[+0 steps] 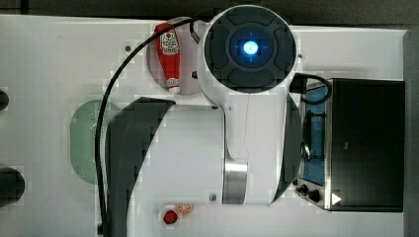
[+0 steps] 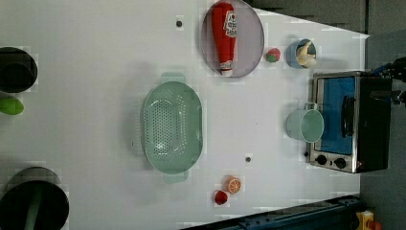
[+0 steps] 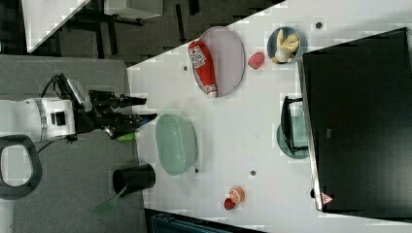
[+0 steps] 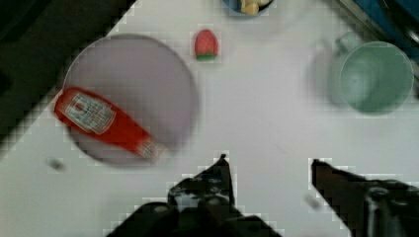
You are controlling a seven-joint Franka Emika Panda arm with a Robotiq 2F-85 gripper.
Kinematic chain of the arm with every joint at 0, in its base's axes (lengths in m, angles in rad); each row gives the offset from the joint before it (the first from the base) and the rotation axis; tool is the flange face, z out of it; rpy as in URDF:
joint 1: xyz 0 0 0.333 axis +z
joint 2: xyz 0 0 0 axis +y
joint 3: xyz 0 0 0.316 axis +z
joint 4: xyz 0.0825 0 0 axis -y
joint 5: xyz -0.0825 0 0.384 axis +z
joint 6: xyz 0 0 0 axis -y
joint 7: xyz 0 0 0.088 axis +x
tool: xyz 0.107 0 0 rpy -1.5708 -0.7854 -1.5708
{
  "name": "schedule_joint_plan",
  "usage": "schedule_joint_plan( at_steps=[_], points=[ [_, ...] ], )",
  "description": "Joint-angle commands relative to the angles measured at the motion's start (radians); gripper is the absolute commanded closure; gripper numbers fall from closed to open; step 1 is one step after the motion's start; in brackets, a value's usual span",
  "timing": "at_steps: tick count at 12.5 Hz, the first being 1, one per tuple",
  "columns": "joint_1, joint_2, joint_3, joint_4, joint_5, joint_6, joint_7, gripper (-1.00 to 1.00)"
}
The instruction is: Drag strainer left to right.
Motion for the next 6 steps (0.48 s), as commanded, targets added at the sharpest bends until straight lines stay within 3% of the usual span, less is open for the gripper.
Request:
schedule_joint_plan(
  at_steps=[1, 3, 6],
  points=[
    [-0.014, -0.532, -0.039, -0.242, 0.003, -0.281, -0.015, -0.6],
    [-0.013, -0.53, -0.036, -0.243, 0.004, -0.281, -0.015, -1.0],
    [0.003, -0.51, 0.017, -0.25, 0.027, -0.258, -0.013, -1.0]
  ],
)
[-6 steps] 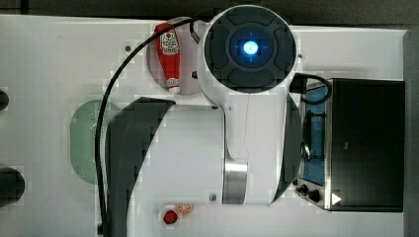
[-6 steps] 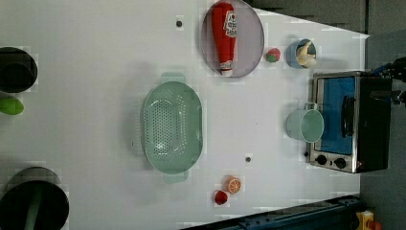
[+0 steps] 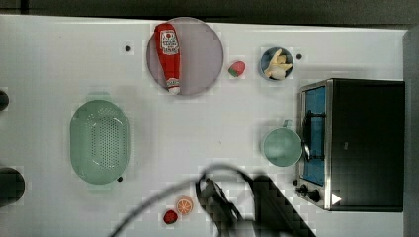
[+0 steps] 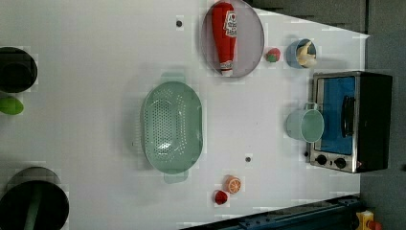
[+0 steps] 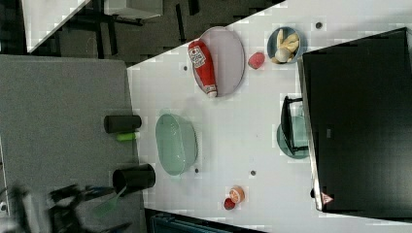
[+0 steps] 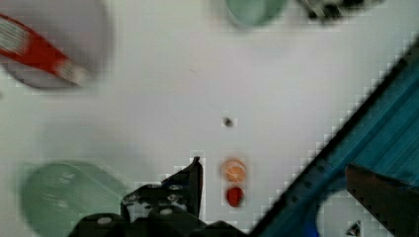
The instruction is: Drag strainer left to right.
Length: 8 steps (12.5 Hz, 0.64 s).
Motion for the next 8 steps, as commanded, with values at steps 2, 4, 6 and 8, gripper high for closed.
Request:
schedule_joint_plan(
  at_steps=[2, 4, 6, 8],
  points=[
    [0.024, 0.09, 0.126, -0.021, 0.037, 0.073, -0.002, -1.0],
    [0.034, 0.138, 0.225, -0.049, 0.037, 0.157, 0.061, -1.0],
    [0.038, 0.205, 0.335, -0.082, 0.038, 0.252, 0.19, -1.0],
    [0.04, 0.294, 0.442, -0.111, 0.038, 0.367, 0.328, -1.0]
  ],
)
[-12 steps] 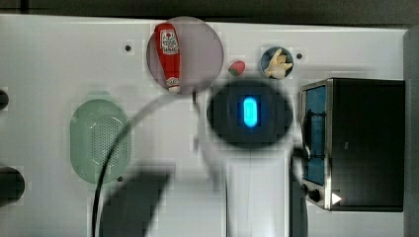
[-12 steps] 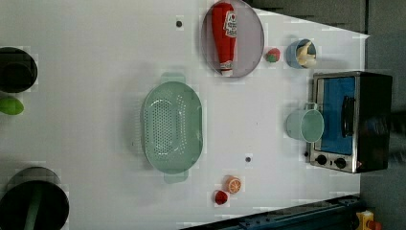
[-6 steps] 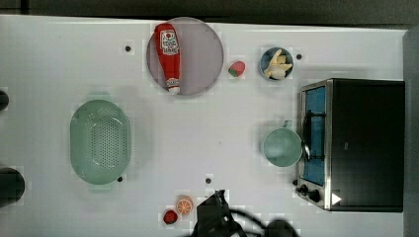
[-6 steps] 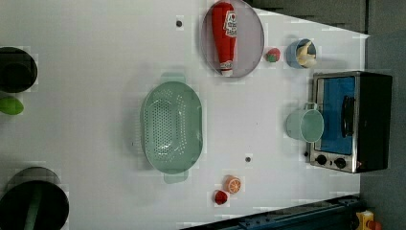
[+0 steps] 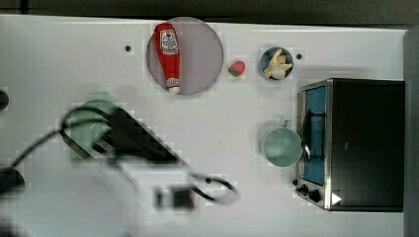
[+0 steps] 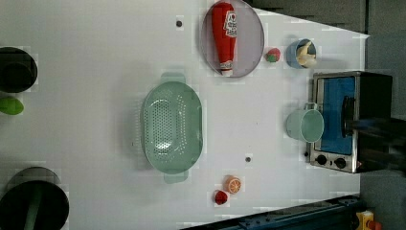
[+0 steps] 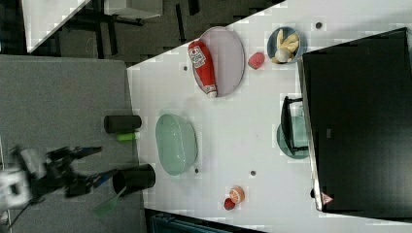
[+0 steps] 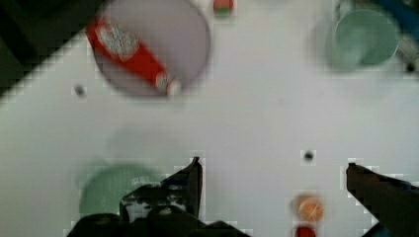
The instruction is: Drag strainer left to right.
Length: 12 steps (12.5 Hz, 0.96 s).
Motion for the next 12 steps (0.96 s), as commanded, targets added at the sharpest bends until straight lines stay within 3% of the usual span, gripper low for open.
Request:
schedule_joint_plan(
  at_steps=[1, 6, 12],
  points=[
    [0.033, 0.102, 0.157, -0.115, 0.015, 0.117, 0.264, -1.0],
    [0.036, 0.396, 0.29, -0.133, 0.011, 0.42, 0.698, -1.0],
    [0.043, 0.664, 0.29, -0.133, -0.064, 0.618, 1.033, -1.0]
  ],
)
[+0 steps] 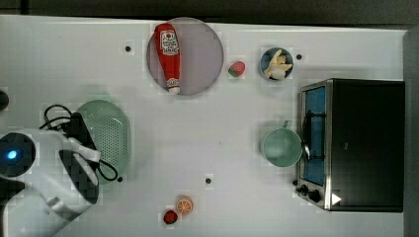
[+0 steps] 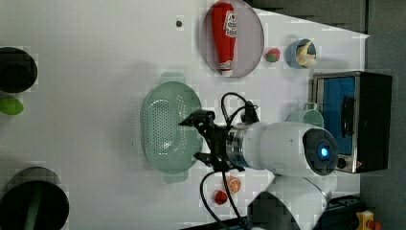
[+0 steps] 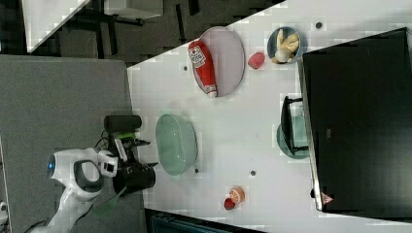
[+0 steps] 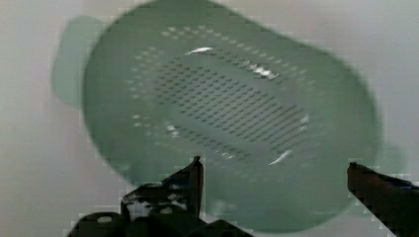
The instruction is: Drag strainer left to right.
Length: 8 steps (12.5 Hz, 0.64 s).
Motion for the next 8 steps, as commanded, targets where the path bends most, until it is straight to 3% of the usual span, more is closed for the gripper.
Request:
schedule_joint_plan(
  at_steps=[1, 5, 8],
  points=[
    [-0.005, 0.113, -0.028, 0.0, -0.038, 0.046, 0.259, -1.0],
    [0.019, 0.23, -0.071, 0.001, -0.141, 0.157, 0.353, -1.0],
    [0.034, 0.281, -0.12, 0.002, -0.146, 0.203, 0.353, -1.0]
  ],
)
